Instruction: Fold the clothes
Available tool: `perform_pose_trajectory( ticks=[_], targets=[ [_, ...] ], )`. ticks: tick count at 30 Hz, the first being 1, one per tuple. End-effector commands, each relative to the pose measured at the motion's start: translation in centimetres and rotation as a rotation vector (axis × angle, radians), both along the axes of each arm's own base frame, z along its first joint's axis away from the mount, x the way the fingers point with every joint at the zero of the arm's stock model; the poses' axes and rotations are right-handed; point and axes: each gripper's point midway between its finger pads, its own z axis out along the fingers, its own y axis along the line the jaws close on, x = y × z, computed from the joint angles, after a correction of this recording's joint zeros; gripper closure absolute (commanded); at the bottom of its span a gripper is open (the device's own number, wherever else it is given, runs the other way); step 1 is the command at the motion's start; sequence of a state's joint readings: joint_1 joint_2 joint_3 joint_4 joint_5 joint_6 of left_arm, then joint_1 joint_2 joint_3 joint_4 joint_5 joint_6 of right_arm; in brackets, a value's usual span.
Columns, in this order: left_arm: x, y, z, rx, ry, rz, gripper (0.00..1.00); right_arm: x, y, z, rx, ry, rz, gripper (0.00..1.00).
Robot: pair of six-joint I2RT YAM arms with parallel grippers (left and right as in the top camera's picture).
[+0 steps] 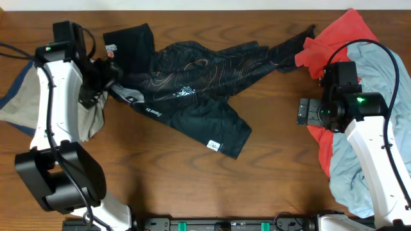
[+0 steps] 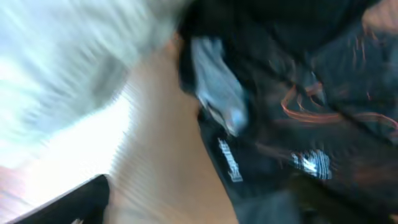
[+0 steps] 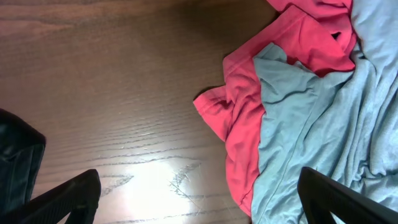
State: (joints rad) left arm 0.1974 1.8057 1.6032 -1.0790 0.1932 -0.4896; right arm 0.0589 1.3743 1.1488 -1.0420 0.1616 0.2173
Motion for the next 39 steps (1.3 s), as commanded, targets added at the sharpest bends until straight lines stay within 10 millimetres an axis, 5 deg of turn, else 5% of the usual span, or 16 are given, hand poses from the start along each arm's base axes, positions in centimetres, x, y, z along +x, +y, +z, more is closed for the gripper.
perform_pose_trajectory(
  ticks=[1, 15, 22, 34, 36, 39],
  targets=[
    [-0.8, -4.7, -0.6, -0.15, 0.046, -0.068, 0.02, 0.0, -0.4, 0.0, -0.009, -0.002, -0.024, 0.01],
    [-8.3, -18.6, -7.3, -0.133, 0.255, -0.396, 0.02, 0.0, -0.4, 0.0, -0.01, 0.001, -0.024, 0.01],
    [-11.0, -21.3, -11.4, -0.129, 0.288, -0.359, 0.02, -0.2, -0.4, -0.1, -0.01, 0.006, -0.024, 0.01],
    [-10.0, -23.6, -15.4, -0.148, 0.146, -0.421, 0.04, -0.2, -0.4, -0.1, -0.01, 0.01, -0.024, 0.01],
    [-9.7, -23.7, -15.7, -0.148, 0.139, -0.421, 0.12, -0.2, -0.4, -0.1, -0.01, 0.009, -0.024, 0.01],
    [-8.9, -23.9, -15.6, -0.151, 0.106, -0.422, 0.46, -0.2, -0.4, -0.1, -0.01, 0.01, -0.023, 0.01]
  ],
)
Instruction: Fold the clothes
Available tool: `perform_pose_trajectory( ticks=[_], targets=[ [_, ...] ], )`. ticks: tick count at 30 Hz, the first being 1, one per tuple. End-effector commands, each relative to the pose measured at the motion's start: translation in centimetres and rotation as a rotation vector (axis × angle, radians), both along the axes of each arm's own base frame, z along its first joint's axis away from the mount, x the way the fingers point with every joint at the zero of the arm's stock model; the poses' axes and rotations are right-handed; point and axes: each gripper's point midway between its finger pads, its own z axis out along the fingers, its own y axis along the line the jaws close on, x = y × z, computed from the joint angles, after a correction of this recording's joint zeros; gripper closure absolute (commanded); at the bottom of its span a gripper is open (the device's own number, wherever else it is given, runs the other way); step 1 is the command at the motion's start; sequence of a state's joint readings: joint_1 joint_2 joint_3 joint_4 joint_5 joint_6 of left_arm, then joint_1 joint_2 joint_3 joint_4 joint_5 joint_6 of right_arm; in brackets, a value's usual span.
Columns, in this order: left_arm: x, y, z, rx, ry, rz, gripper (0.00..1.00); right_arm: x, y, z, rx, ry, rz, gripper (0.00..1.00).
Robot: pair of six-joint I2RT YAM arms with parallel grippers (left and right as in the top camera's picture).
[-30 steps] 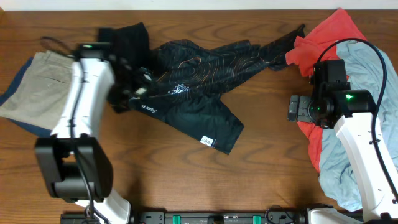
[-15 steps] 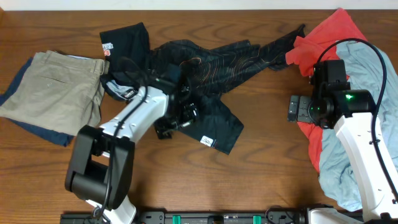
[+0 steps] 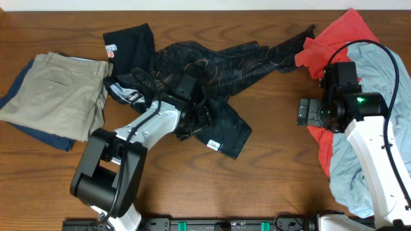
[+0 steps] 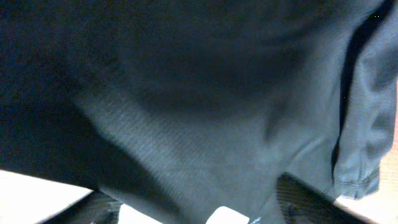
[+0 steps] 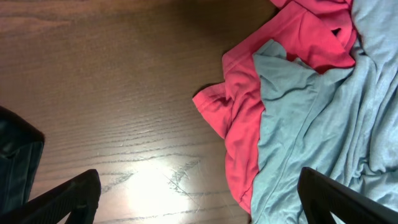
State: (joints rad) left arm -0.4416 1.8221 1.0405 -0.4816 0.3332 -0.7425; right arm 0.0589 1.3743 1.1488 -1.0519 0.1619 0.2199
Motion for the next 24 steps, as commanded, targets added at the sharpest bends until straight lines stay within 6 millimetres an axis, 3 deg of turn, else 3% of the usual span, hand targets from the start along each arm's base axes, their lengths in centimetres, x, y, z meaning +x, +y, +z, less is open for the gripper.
perform_pose_trajectory(
  ticks=[1, 2, 4, 5, 9, 13, 15, 20, 24],
  targets=[
    [-0.7, 0.7, -2.1, 0.041, 0.029, -0.002, 0.55, 0.0, -0.4, 0.0, -0.01, 0.001, -0.021, 0.01],
    [-0.5, 0.7, -2.1, 0.045, 0.022, 0.0, 0.62, 0.0, -0.4, 0.0, -0.01, 0.001, -0.021, 0.01],
    [-0.3, 1.0, -2.2, 0.062, 0.012, 0.003, 0.92, 0.0, -0.4, 0.0, -0.01, 0.001, -0.021, 0.01],
    [-0.3, 1.2, -2.2, 0.07, 0.011, 0.002, 0.94, 0.0, -0.4, 0.0, -0.01, 0.0, -0.021, 0.01],
    [-0.6, 1.9, -2.0, 0.081, 0.012, -0.04, 0.94, 0.0, -0.4, 0.0, -0.01, 0.0, -0.021, 0.01],
    [-2.5, 4.5, -0.8, 0.119, 0.093, -0.036, 0.94, 0.0, -0.4, 0.0, -0.01, -0.001, -0.021, 0.01],
    [-4.0, 6.4, 0.3, 0.154, 0.141, -0.046, 0.94, 0.0, -0.4, 0.0, -0.01, -0.001, -0.021, 0.01],
    [-8.1, 14.6, 4.4, 0.397, 0.24, 0.055, 0.94, 0.1, -0.4, 0.0, -0.01, -0.005, -0.021, 0.01],
    [-9.7, 18.6, 7.7, 0.447, 0.222, 0.174, 0.94, 0.4, -0.4, 0.0, -0.009, -0.015, -0.021, 0.05]
  ],
)
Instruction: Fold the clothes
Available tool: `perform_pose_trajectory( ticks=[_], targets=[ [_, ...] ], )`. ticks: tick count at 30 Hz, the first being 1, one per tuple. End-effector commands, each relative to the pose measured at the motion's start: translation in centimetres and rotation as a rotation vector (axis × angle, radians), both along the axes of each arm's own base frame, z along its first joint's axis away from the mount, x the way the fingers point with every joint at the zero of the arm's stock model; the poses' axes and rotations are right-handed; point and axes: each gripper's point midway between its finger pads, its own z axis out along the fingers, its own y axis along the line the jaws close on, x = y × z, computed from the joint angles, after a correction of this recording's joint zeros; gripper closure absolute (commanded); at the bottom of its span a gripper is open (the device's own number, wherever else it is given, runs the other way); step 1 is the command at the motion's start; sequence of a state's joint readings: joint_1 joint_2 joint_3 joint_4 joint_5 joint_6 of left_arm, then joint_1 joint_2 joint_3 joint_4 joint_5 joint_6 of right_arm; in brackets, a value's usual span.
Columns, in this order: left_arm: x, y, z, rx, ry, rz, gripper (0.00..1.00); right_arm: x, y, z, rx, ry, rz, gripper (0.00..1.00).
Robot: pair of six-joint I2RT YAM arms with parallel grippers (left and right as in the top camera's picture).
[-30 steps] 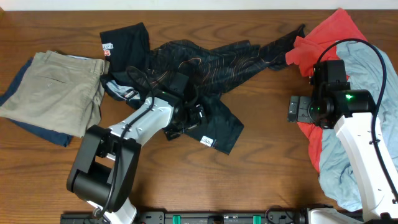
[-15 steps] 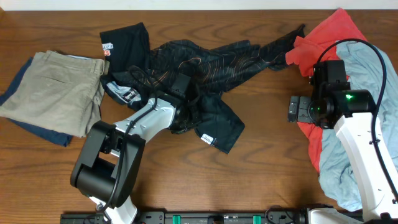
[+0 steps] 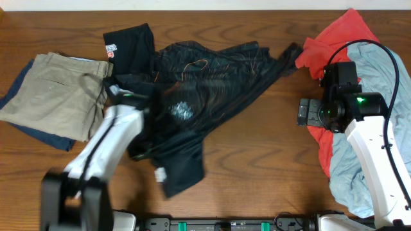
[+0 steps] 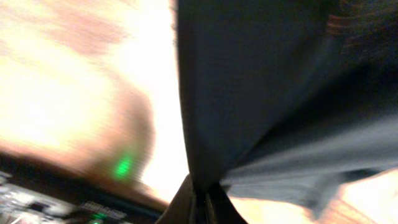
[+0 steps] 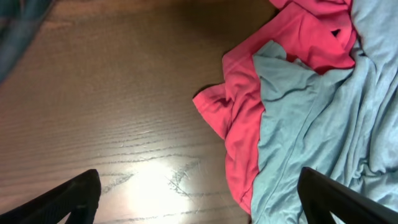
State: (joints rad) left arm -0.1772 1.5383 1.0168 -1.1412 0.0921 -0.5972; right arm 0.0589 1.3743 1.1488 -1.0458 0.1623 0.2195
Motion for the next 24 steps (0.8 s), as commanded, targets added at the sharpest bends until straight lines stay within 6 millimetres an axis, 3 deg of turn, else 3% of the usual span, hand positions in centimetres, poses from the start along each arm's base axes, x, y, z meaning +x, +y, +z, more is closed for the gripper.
perform_pose_trajectory(
  ticks=[1, 3, 6, 12, 18, 24],
  targets=[
    [-0.6, 4.2, 2.5, 0.107, -0.077, 0.061, 0.94, 0.4, -0.4, 0.0, -0.009, -0.013, -0.019, 0.09],
    [-1.1, 5.4, 3.6, 0.106, -0.108, 0.122, 0.94, 0.7, -0.4, -0.2, -0.01, -0.014, -0.014, 0.22],
    [-1.6, 6.8, 4.9, 0.108, -0.158, 0.204, 0.94, 1.3, -0.1, -1.0, 0.004, -0.003, -0.009, 0.53],
    [-2.9, 8.8, 5.6, 0.118, -0.162, 0.318, 0.94, 3.4, 0.2, -3.5, 0.011, 0.014, -0.007, 0.99],
    [-3.2, 9.6, 5.6, 0.122, -0.155, 0.373, 0.94, 7.2, 1.2, -6.5, 0.061, -0.026, 0.015, 0.99],
    [-2.8, 9.3, 5.5, 0.098, -0.167, 0.374, 0.94, 14.1, 0.7, -7.0, 0.079, -0.253, 0.02, 0.99]
  ],
)
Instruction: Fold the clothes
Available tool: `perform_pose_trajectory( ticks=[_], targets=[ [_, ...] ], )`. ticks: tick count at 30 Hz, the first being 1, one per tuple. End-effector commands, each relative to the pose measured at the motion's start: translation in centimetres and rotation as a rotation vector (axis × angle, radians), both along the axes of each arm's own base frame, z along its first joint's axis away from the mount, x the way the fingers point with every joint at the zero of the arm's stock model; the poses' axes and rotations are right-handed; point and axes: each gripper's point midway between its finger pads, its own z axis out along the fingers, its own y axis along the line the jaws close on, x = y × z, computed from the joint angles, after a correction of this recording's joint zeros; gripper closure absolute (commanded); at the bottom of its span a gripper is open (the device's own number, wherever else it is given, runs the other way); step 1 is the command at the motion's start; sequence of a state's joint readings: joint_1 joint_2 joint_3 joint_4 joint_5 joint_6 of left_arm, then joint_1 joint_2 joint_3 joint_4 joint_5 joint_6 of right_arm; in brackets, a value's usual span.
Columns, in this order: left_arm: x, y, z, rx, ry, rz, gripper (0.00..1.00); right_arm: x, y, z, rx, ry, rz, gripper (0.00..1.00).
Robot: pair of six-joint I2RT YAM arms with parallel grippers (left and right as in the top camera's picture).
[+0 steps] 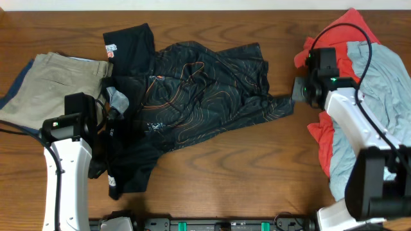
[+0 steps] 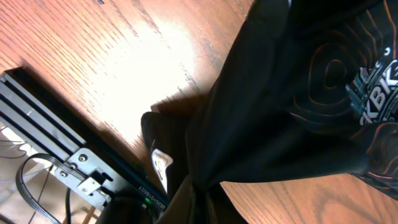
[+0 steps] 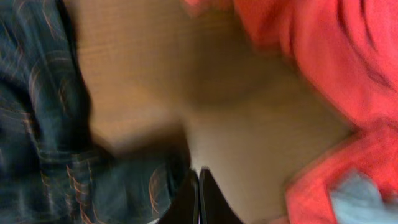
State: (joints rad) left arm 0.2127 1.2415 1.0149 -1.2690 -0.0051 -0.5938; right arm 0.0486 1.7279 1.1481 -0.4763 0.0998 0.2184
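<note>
A black shirt with thin orange contour lines lies spread across the middle of the table. Its left part hangs bunched from my left gripper, which is shut on it near the front left. In the left wrist view the cloth runs down into the shut left gripper. My right gripper is at the shirt's right corner. In the blurred right wrist view, the right gripper is pressed shut and the patterned cloth reaches its tips.
Folded khaki trousers lie on a dark blue garment at the far left. A black garment with a red label is at the back. A pile of red and light blue clothes fills the right side. A black rail runs along the front.
My right gripper was open beside the red pile; it has moved up and left to the shirt's right corner and is shut. The left gripper moved left with the shirt, which lies wider.
My left gripper was at the far left by the khaki trousers while the shirt lay crumpled. Then it was over the shirt's middle, then shut on it near the front. The right arm stayed still and open until now, when it is shut at the shirt's right corner.
</note>
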Motion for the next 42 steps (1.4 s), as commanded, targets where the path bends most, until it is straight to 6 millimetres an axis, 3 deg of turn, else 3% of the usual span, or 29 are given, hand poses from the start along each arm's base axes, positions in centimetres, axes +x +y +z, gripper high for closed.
perform_pose_trajectory(
  ticks=[1, 5, 9, 14, 17, 20, 23, 29, 31, 32, 34, 36, 39, 42],
  targets=[
    [0.2, -0.1, 0.0, -0.008, -0.008, -0.003, 0.94, 2.7, -0.6, -0.3, 0.019, -0.085, 0.016, 0.99],
    [0.7, -0.2, -0.1, -0.018, -0.029, -0.002, 0.94, 6.9, -0.5, -1.0, 0.028, -0.228, 0.026, 0.99],
    [0.9, -0.1, 0.0, -0.016, -0.038, -0.002, 0.94, 9.3, -0.4, -2.7, 0.028, -0.299, 0.027, 0.99],
    [1.0, -0.1, 0.0, -0.015, -0.042, -0.002, 0.94, 11.3, -1.1, -5.8, 0.002, -0.353, 0.04, 0.99],
    [1.1, -0.1, 0.0, -0.014, -0.049, -0.003, 0.94, 11.9, -2.8, -7.4, -0.036, -0.368, 0.008, 0.99],
    [1.4, 0.0, 0.0, -0.011, -0.059, -0.002, 0.94, 12.0, -6.3, -8.5, -0.104, -0.365, -0.081, 0.99],
    [1.5, 0.0, 0.0, -0.01, -0.065, -0.002, 0.94, 11.4, -11.1, -9.2, -0.182, -0.35, -0.199, 0.99],
    [1.5, 0.0, 0.0, -0.01, -0.065, -0.002, 0.94, 9.8, -20.8, -7.9, -0.231, -0.358, -0.387, 0.96],
    [1.5, 0.0, 0.0, -0.009, -0.065, -0.002, 0.94, 9.1, -23.3, -7.6, -0.218, -0.334, -0.421, 0.82],
    [1.5, 0.0, 0.0, -0.009, -0.065, -0.002, 0.94, 8.9, -23.7, -7.6, -0.199, -0.324, -0.418, 0.78],
    [1.6, 0.0, 0.0, -0.009, -0.068, -0.002, 0.94, 8.9, -23.5, -7.2, -0.12, -0.307, -0.379, 0.55],
    [1.7, 0.1, 0.0, -0.008, -0.074, -0.002, 0.94, 9.5, -22.0, -6.1, -0.019, -0.316, -0.306, 0.44],
    [1.8, 0.1, 0.0, -0.007, -0.075, -0.003, 0.94, 10.1, -16.9, -3.0, 0.15, -0.337, -0.096, 0.37],
    [1.8, 0.1, 0.0, -0.007, -0.075, -0.003, 0.94, 8.5, -11.7, -0.1, 0.309, -0.295, 0.059, 0.33]
  ],
)
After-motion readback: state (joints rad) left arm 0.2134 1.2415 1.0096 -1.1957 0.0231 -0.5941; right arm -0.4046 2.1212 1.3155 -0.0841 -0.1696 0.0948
